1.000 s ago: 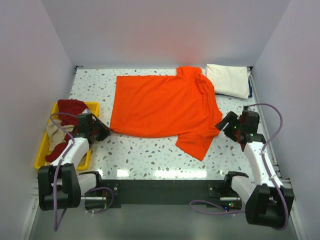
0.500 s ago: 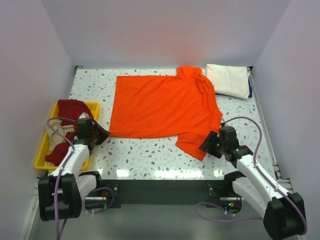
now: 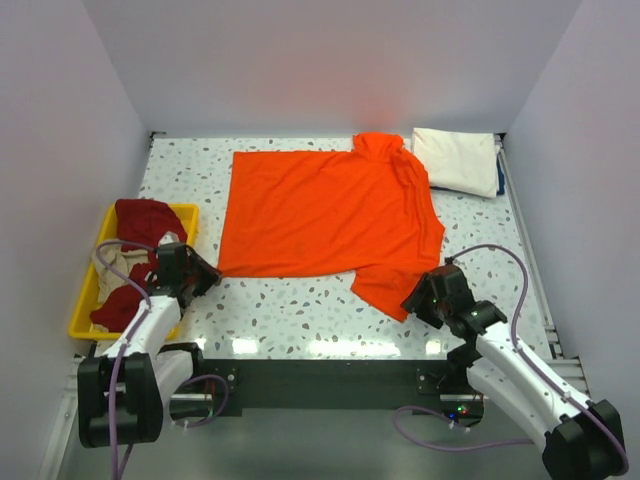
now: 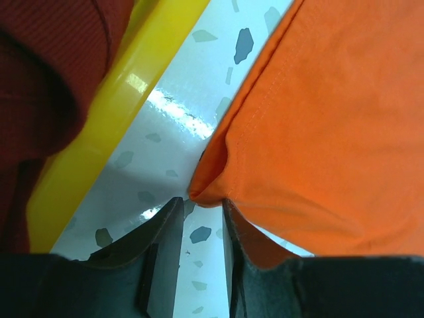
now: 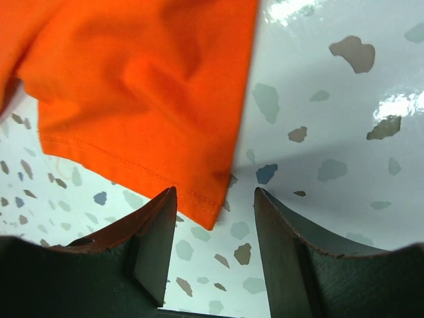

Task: Fold and stack the t-shirts
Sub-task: Flatten the tshirt out

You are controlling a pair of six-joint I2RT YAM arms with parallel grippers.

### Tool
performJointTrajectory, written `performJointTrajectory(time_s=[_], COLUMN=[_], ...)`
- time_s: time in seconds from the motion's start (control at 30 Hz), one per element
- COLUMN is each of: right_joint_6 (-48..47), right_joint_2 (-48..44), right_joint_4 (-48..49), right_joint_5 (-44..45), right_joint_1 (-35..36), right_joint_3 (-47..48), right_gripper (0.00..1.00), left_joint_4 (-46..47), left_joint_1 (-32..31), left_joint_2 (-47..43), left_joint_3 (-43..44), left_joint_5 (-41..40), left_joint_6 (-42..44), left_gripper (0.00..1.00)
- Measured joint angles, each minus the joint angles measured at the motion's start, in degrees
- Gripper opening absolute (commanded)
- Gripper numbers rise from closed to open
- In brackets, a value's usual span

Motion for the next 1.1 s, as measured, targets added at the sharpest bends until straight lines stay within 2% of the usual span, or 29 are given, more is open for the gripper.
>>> performJointTrajectory(time_s=[0.1, 0.3, 0.43, 0.47, 0.53, 0.57, 0.6, 0.7, 0.97, 1.07, 1.1], right_joint_6=[0.1, 0.5, 1.3, 1.4, 1.7, 1.8, 1.8, 1.6, 0.2, -0.5, -0.7], right_joint_2=[2.8, 8.9, 12.2, 12.5, 12.3, 11.9, 11.1, 7.8, -2.4, -4.4, -4.6], right_joint_4=[-0.1, 7.0, 10.5, 10.6, 10.1, 9.6, 8.5, 4.0, -10.5, -15.2, -16.4], right_joint_5=[0.0, -0.3, 0.2, 0.2, 0.5, 0.7, 0.9, 1.8, 2.1, 2.2, 2.2], right_joint_1=[0.1, 1.9, 4.3, 4.6, 4.9, 4.9, 4.9, 5.0, 5.1, 5.1, 5.1], right_joint_3=[-0.1, 0.3, 0.6, 0.6, 0.5, 0.5, 0.5, 0.5, 6.1, 10.4, 11.8], right_gripper=[0.53, 0.48, 0.31, 0.19, 0.1, 0.02, 0.0, 0.0, 0.0, 0.01, 0.02], left_joint_4=[0.4, 1.3, 1.6, 1.6, 1.6, 1.6, 1.6, 1.6, 1.4, 1.0, 0.6], left_joint_1=[-0.4, -1.4, -1.9, -2.0, -2.0, -2.0, -2.0, -2.0, -2.0, -2.2, -2.3], left_joint_2=[-0.9, -2.1, -2.1, -2.1, -2.1, -2.1, -2.0, -2.0, -3.6, -4.9, -5.4], left_joint_3=[-0.6, -1.5, -1.7, -1.7, -1.7, -1.7, -1.7, -1.7, -1.7, -1.7, -1.7], left_joint_5=[-0.7, -1.7, -1.9, -2.1, -2.3, -2.4, -2.5, -2.7, -2.8, -2.8, -2.8], left_joint_6=[0.0, 0.0, 0.0, 0.0, 0.0, 0.0, 0.0, 0.0, 0.0, 0.1, 0.1], left_gripper=[0.38, 0.39, 0.39, 0.38, 0.35, 0.33, 0.28, 0.15, 0.1, 0.21, 0.29])
